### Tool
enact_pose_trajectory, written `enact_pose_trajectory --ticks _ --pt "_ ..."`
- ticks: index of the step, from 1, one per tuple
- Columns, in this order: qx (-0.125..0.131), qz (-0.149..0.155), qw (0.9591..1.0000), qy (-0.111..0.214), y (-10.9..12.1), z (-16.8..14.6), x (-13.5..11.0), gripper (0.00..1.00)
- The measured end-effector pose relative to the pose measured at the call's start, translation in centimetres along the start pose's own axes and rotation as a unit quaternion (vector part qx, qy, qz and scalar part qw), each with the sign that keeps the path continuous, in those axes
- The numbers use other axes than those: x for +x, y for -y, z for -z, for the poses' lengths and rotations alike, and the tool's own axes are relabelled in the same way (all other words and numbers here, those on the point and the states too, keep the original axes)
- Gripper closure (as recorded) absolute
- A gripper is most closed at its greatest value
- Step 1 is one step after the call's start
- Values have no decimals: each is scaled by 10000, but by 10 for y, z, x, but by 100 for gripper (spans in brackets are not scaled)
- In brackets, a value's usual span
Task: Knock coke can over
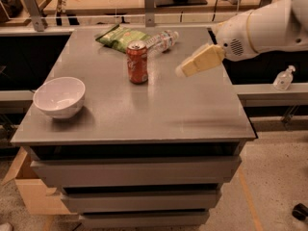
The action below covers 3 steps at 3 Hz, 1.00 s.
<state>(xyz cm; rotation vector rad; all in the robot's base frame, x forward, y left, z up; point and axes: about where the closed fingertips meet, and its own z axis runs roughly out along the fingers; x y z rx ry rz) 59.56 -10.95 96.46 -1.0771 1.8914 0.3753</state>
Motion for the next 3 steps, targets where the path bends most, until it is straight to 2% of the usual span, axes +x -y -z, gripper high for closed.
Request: enact_pose_trajectory --ticks 1,2,3 --pt "-56 -139 9994 299 -6 -40 -6 0" --pt "-130 -242 9977 621 -16 -74 -17 0" --pt "-124 -482 9951 856 -26 -106 -27 0"
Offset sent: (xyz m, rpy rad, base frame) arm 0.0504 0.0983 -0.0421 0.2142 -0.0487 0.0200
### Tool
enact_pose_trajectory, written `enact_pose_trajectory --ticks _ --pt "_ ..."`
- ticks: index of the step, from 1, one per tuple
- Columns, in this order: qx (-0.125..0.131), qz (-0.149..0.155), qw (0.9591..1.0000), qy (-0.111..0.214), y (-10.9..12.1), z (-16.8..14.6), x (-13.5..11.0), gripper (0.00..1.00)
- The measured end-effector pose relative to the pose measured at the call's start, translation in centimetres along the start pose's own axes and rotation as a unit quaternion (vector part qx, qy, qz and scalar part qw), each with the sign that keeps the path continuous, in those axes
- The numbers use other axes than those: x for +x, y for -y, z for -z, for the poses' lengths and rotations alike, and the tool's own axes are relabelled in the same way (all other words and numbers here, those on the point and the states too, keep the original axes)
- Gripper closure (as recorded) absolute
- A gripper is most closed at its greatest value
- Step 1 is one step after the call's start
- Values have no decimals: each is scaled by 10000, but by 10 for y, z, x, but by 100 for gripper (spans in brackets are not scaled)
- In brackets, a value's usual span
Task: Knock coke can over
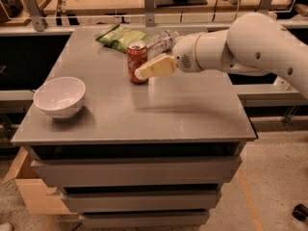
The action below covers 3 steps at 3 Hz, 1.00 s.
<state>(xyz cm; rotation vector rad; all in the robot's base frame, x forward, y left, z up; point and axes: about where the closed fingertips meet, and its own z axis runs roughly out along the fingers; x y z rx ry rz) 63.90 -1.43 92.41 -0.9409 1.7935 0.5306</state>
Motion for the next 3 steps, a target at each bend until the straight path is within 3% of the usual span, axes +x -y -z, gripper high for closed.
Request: enact_pose_trajectory --ticks 3 --pt "741 -539 9953 326 0 -59 -15 0"
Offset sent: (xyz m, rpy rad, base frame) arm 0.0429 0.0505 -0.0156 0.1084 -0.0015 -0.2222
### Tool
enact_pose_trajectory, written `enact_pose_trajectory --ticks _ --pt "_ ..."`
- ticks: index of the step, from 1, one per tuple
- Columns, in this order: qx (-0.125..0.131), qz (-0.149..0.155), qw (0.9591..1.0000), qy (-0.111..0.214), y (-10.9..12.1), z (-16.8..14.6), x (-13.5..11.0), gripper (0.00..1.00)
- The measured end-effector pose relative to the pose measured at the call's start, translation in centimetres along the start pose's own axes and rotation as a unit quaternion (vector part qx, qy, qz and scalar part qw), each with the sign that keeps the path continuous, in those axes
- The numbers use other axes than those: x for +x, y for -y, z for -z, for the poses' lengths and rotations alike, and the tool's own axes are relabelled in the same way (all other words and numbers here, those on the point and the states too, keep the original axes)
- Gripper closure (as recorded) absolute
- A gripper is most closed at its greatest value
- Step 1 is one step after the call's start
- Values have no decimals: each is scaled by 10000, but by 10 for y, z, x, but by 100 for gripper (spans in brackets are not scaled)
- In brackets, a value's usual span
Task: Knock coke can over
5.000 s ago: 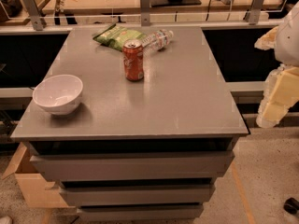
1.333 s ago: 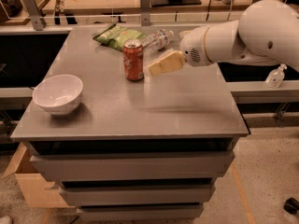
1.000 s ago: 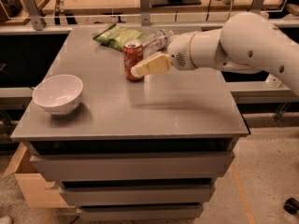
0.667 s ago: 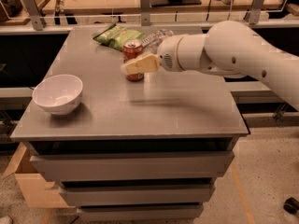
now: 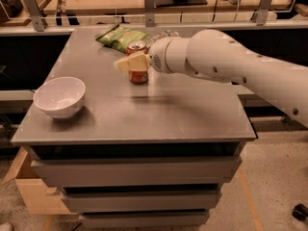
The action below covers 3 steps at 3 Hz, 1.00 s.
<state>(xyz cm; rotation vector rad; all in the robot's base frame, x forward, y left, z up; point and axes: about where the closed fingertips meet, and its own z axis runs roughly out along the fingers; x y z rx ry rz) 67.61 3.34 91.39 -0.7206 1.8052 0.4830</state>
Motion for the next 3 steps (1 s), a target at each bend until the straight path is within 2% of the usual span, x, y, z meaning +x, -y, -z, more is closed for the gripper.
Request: enact_pose_trajectory --ticks 1,3 --pt "139 -21 9999 19 1 -11 -2 16" --pt "337 -61 9994 37 6 -17 -2 63"
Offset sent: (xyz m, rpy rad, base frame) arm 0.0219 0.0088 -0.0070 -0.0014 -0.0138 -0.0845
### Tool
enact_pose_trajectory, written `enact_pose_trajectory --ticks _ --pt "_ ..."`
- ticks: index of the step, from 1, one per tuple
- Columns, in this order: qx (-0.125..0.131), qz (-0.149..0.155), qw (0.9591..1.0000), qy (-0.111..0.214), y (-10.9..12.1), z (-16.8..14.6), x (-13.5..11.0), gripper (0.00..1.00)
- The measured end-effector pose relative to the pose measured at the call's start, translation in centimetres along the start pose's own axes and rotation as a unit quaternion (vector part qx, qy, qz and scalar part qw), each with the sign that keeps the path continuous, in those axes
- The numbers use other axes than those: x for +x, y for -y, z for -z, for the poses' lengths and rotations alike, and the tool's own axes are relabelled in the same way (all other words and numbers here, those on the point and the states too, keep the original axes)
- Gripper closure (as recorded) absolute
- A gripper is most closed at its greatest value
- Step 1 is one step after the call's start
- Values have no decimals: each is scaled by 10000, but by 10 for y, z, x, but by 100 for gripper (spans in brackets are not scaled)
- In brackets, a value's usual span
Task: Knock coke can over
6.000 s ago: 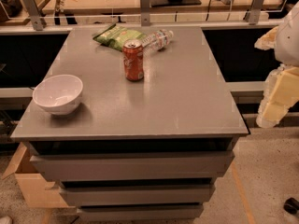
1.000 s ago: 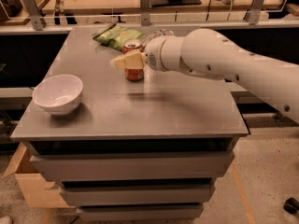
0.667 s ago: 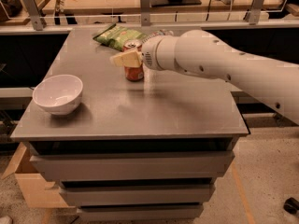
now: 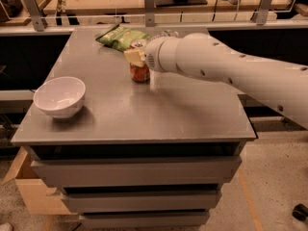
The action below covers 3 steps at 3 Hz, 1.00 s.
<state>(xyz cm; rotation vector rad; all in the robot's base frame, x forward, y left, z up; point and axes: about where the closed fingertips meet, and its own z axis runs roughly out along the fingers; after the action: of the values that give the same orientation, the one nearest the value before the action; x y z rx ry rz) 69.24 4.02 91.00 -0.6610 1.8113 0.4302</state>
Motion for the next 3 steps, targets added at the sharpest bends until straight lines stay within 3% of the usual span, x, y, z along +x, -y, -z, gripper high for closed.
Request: enact_pose_trajectory --ticks 1,2,3 --pt "49 -32 10000 40 5 4 1 86" --pt "141 112 9998 -97 18 24 7 100" --pt "167 413 9981 -433 30 49 11 100"
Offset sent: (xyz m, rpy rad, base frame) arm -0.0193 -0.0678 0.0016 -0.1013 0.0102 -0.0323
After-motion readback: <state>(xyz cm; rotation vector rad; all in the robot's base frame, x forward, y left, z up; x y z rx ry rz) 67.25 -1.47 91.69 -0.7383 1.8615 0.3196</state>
